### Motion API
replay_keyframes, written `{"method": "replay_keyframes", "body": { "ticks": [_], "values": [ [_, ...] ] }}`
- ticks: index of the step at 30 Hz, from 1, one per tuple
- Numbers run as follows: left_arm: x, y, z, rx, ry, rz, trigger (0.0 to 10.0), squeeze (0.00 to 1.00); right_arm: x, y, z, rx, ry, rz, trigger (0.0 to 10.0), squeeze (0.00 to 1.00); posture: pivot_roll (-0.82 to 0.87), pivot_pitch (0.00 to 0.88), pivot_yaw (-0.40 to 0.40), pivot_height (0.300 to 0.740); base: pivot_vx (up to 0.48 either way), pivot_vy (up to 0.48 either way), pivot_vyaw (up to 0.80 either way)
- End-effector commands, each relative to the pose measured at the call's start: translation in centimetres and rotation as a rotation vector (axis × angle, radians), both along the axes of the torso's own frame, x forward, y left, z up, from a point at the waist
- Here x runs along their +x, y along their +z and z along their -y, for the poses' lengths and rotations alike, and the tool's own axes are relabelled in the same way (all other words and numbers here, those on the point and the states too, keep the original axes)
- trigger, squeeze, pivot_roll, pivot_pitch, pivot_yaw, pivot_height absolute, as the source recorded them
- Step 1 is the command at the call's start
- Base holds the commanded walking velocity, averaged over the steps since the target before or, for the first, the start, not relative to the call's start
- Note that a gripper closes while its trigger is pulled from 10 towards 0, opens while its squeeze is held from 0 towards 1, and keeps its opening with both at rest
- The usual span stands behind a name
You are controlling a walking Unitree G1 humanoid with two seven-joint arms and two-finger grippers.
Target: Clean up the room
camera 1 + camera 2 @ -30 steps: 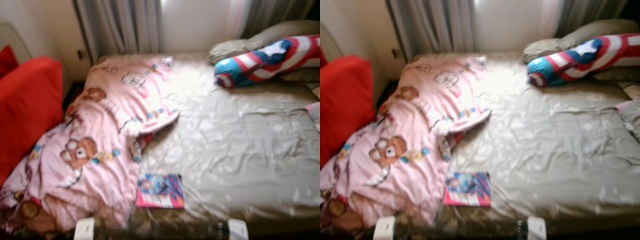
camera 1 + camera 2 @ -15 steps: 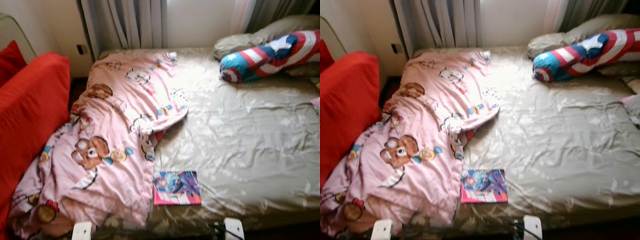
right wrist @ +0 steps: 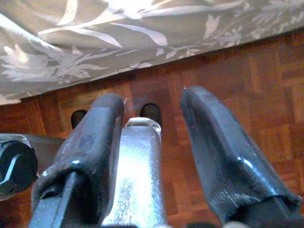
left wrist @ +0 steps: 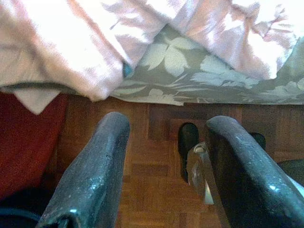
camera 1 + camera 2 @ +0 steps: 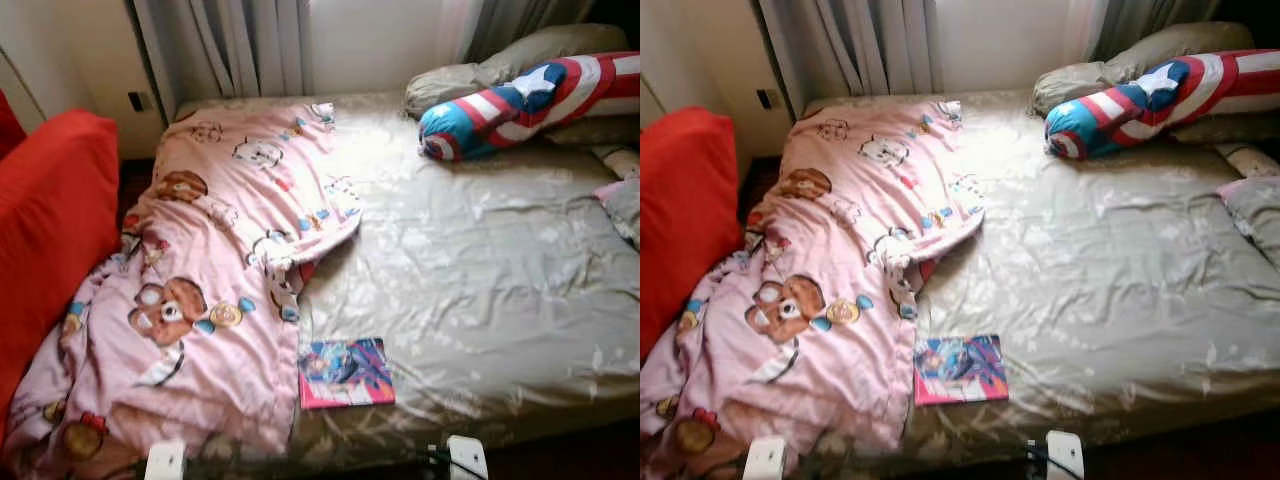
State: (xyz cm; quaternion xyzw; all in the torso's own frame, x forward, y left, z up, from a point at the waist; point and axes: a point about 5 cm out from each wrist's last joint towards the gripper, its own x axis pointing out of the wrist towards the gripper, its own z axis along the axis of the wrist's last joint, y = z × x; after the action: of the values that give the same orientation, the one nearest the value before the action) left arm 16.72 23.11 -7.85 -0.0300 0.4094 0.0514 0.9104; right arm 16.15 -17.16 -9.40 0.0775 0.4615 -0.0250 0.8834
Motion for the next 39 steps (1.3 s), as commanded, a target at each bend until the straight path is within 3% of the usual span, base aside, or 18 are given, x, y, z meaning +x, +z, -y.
{"method": "replay_keyframes", "body": {
  "ticks": [1,12,18,21,24,27,28,31,38,39],
  "values": [
    [-0.9,-0.4,-0.2,0.006,-0.002,-0.032,10.0,0.0,-0.2,-0.1,0.0,-0.002,0.008,-0.006,10.0,0.0,0.01,0.104,0.005,0.74,0.0,0.0,0.8],
    [-0.9,-0.4,-0.2,0.005,0.001,-0.03,10.0,0.0,-0.3,-0.1,-0.1,-0.001,0.002,-0.009,10.0,0.0,0.01,0.107,0.005,0.74,0.0,0.0,0.62],
    [-0.8,-0.2,-0.2,0.01,0.006,0.006,10.0,0.0,-0.2,0.0,0.0,0.004,-0.019,0.008,10.0,0.0,0.01,0.108,0.004,0.74,0.0,0.0,0.0],
    [-0.3,0.2,0.0,-0.012,0.013,0.089,10.0,0.0,1.9,1.1,0.5,-0.007,-0.023,0.115,10.0,0.0,0.01,0.11,-0.001,0.74,0.0,0.0,0.0],
    [-0.3,0.4,0.1,-0.017,0.01,0.109,10.0,0.0,2.6,1.5,0.5,-0.014,-0.017,0.157,10.0,0.0,0.01,0.109,0.0,0.74,0.0,0.0,0.0],
    [-0.1,0.7,0.2,-0.022,0.005,0.164,10.0,0.0,4.8,2.9,0.5,-0.009,0.007,0.275,10.0,0.0,0.0,0.11,-0.003,0.74,0.0,0.0,0.0],
    [-0.1,0.7,0.2,-0.022,0.005,0.164,10.0,0.0,4.8,2.9,0.5,-0.009,0.007,0.275,10.0,0.0,0.0,0.11,-0.003,0.74,0.0,0.0,0.0],
    [0.2,1.1,0.3,-0.03,-0.008,0.227,10.0,0.0,6.6,4.5,0.6,0.005,0.02,0.407,10.0,0.0,-0.01,0.113,-0.009,0.74,0.0,0.0,0.0],
    [0.2,1.5,0.3,-0.017,0.02,0.294,10.0,0.0,7.9,6.2,0.3,0.008,0.03,0.556,10.0,0.0,-0.01,0.115,-0.014,0.74,0.0,0.0,0.0],
    [2.8,3.7,0.1,0.014,0.011,0.446,10.0,0.0,8.2,6.8,-0.1,0.017,0.03,0.607,10.0,0.0,-0.02,0.113,-0.016,0.74,0.0,0.0,0.0]
  ]
}}
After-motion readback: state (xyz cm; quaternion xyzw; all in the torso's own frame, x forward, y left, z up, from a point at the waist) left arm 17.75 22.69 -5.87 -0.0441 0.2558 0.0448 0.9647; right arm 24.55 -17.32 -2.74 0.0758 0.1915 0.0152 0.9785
